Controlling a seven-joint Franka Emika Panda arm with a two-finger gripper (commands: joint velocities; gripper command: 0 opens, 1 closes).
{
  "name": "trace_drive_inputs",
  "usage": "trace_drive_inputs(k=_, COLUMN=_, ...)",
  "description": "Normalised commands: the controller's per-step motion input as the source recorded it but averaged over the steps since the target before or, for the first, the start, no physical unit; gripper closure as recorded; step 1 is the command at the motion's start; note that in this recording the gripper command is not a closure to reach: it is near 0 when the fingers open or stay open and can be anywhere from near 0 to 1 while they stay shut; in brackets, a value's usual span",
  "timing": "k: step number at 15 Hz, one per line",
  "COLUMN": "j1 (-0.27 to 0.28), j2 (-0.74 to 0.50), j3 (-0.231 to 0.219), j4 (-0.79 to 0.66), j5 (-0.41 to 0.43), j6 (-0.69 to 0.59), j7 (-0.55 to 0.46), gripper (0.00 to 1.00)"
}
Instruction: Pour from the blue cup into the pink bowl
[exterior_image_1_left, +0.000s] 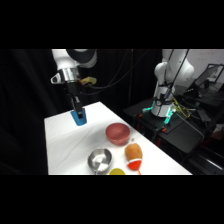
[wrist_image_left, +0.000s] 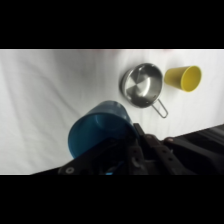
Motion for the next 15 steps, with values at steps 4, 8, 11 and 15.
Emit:
trace_drive_inputs(k=4, j1=0.154, j2=0.23, j3=-0.114, j4=0.17, j5=-0.569, j6=0.46, j7=0.72, gripper=0.05)
trace_drive_inputs(k=8, j1=0.224, j2=0.23, j3=-0.145, j4=0.17, j5=-0.415, j6=0.17, j7=0.71, gripper=0.07)
trace_drive_inputs(k=11, j1=0.178, j2=0.2, j3=-0.031, j4=0.19, j5=-0.18, j6=0.02, j7=0.4, gripper=0.08)
trace_drive_inputs(k=15, j1=0.133, j2=0.21, j3=0.008, j4=0.24, j5=-0.109, j6=-0.01, j7=0.25, gripper=0.12)
